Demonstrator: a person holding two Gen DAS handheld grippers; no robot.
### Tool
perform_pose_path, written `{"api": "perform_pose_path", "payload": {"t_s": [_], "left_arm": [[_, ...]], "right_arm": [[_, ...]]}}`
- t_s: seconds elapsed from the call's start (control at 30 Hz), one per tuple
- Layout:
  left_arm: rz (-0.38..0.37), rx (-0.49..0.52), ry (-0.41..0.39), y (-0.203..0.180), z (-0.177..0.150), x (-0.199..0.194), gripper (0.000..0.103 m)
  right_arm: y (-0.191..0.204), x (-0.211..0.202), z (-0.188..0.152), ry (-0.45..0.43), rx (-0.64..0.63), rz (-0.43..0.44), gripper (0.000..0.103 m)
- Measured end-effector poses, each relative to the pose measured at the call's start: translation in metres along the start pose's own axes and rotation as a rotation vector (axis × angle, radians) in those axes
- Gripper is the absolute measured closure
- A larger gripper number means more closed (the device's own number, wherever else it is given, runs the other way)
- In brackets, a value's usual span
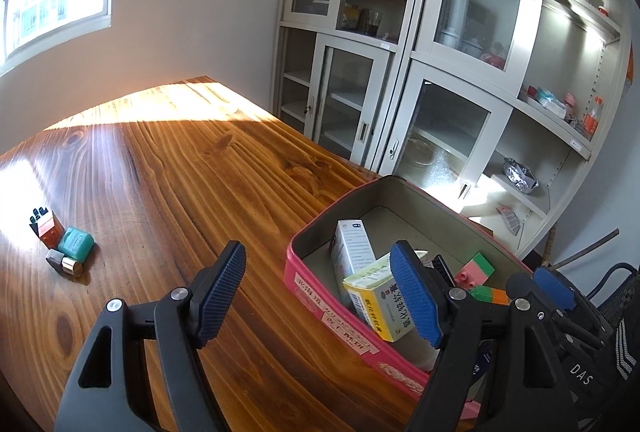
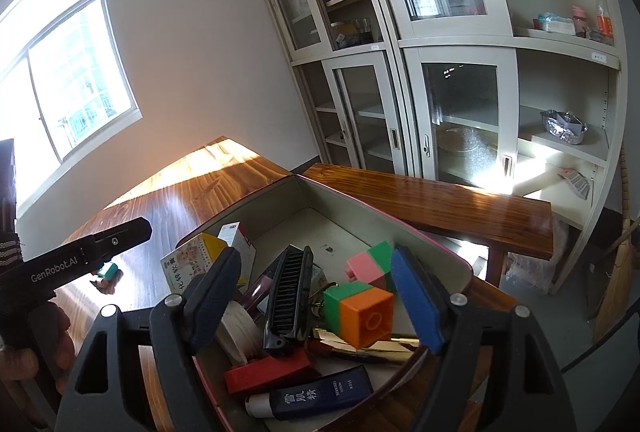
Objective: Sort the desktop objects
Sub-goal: 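Lower the green-orange block into the tin and open the right tool, then withdraw both open tools from the tin back over the table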
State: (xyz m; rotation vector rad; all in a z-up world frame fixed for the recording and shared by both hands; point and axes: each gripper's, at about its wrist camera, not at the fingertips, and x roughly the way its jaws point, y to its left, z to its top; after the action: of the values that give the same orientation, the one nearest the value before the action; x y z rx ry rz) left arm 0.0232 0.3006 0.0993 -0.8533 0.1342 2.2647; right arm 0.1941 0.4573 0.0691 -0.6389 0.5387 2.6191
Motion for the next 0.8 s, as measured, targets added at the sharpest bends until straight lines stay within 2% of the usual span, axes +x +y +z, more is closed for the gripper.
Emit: {"api": "perform_pose_path", "payload": {"t_s": [0.2, 0.4, 0.6, 0.7, 0.8], "left_arm": [[0.046, -0.034, -0.018, 0.023, -0.003, -0.011, 0.025], [0.086, -0.089, -0.031, 0.051, -0.006, -0.023, 0.025], [0.117, -0.133, -0.042, 0.075, -0.011, -0.035, 0.025], [0.129, -0.156, -0.047, 0.087, -0.013, -0.040, 0.025], [0.140, -0.174, -0.048, 0.098, -0.015, -0.042, 0.025]], "right_arm": [[0.017, 0.001, -0.002, 0.015, -0.027, 0.030, 0.022], [0.046, 0.006, -0.003, 0.048, -0.077, 0.107, 0.022], [0.076, 0.029, -0.005, 0.123, -0.161, 0.148, 0.022], [0.083, 0.044, -0.008, 0.193, -0.190, 0.132, 0.022], [0.074, 0.057, -0.009, 0.236, -0.181, 0.049, 0.022]]}}
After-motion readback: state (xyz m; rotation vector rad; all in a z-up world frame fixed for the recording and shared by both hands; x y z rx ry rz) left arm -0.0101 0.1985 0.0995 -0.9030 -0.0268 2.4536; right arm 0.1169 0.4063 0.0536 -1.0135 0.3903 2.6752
